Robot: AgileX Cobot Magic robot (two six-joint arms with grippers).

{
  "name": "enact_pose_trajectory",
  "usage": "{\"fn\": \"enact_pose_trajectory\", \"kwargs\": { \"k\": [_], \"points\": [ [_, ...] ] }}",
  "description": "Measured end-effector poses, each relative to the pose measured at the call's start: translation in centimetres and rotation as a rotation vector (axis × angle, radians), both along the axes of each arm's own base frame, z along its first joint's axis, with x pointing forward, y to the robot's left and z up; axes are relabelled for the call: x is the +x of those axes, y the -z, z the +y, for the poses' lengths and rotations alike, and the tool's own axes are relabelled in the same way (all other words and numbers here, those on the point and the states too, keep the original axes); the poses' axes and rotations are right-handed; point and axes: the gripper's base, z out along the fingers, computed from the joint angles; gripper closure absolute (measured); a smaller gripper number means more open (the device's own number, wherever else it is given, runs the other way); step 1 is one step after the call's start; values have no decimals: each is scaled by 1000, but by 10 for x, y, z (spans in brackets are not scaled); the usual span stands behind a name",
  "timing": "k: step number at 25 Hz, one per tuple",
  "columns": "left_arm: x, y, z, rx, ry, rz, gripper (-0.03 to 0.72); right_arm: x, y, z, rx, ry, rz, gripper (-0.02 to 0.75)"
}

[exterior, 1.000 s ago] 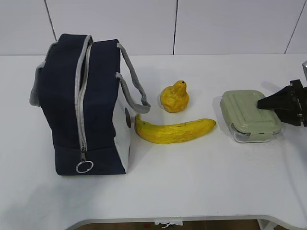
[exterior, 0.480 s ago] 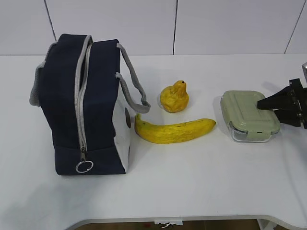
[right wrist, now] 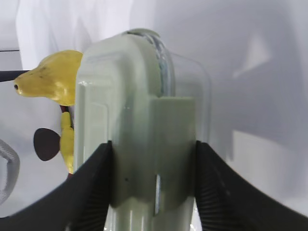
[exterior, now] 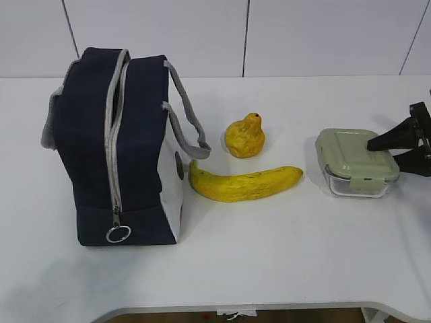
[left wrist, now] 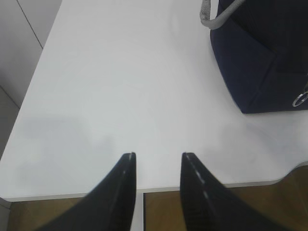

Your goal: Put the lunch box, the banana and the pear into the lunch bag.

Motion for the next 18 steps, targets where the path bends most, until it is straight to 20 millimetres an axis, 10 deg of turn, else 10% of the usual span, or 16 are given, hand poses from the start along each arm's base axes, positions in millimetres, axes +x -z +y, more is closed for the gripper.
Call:
{"fn": "enact_pose_trajectory", "kwargs": {
  "k": [18],
  "points": [
    [35, -39, -17, -198, 114, 134, 441, -17, -107, 29, -76, 19, -130, 363]
  ]
}}
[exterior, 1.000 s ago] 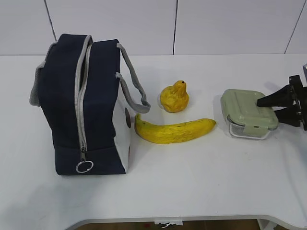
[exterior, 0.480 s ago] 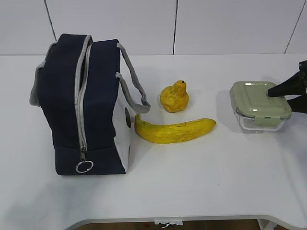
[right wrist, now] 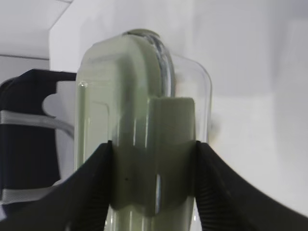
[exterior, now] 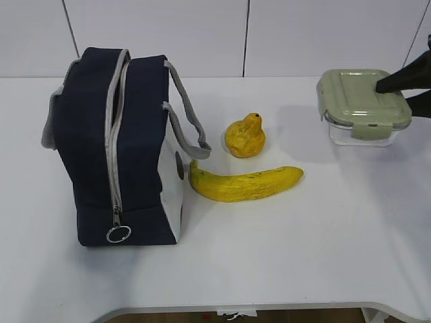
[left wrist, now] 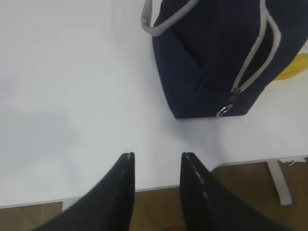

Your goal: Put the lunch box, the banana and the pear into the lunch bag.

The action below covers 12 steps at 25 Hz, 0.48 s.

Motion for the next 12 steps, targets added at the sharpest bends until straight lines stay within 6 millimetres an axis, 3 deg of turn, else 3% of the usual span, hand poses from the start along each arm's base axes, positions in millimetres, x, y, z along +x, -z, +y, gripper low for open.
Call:
{"fn": "enact_pose_trajectory", "kwargs": {
  "k": [7, 12],
  "points": [
    [48, -34, -11, -173, 58, 91, 309, 0, -25, 43, 48, -78, -54, 363],
    [97, -44, -17, -280, 77, 211, 290, 4, -36, 76, 117, -133, -86, 363]
  ]
}}
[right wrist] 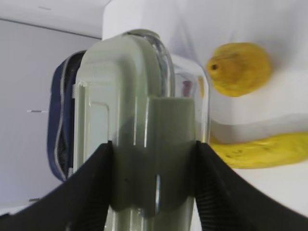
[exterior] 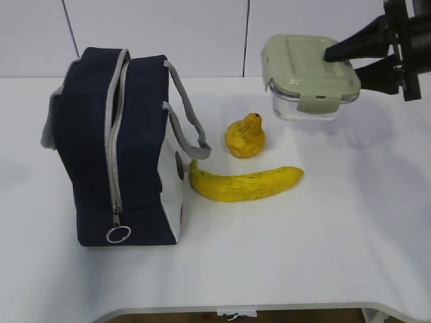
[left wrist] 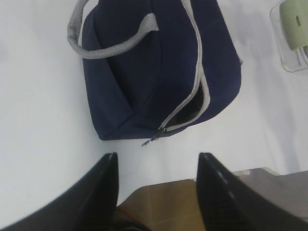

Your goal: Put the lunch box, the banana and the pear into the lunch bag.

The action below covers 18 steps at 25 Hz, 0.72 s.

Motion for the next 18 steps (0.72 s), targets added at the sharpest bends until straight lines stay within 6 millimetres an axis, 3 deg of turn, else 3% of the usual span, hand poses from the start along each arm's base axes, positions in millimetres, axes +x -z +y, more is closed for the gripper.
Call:
{"fn": "enact_pose_trajectory", "kwargs": {
  "k": [7, 12, 18],
  "points": [
    [78, 9, -2, -11, 82, 197, 287, 8, -32, 45, 23, -111, -109, 363],
    [129, 13, -6, -62, 153, 231, 287, 6, -52, 74, 37, -189, -160, 363],
    [178, 34, -10, -118, 225, 271, 287, 5, -55, 108, 43, -205, -180, 363]
  ]
}}
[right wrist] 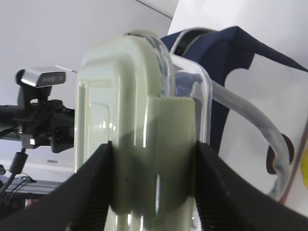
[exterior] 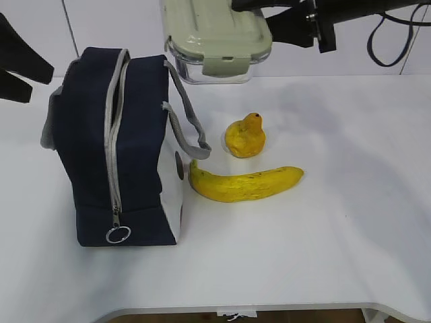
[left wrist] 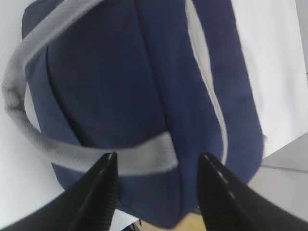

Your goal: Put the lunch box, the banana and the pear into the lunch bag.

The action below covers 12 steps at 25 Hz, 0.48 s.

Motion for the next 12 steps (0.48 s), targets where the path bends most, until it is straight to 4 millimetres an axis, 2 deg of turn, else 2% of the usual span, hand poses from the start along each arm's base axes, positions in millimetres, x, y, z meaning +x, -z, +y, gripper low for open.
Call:
{"fn": "enact_pose_trajectory", "kwargs": {
  "k": [4, 8, 12],
  "points": [
    [25, 15, -1, -20, 18, 38, 287, 1, -1, 22, 4, 31, -24, 363],
    [42, 17, -4, -68, 37, 58, 286, -1, -2, 42, 11, 58, -44, 363],
    [54, 21, -8, -93, 46, 66, 287, 1, 6, 59, 36, 47, -15, 363]
  ]
}}
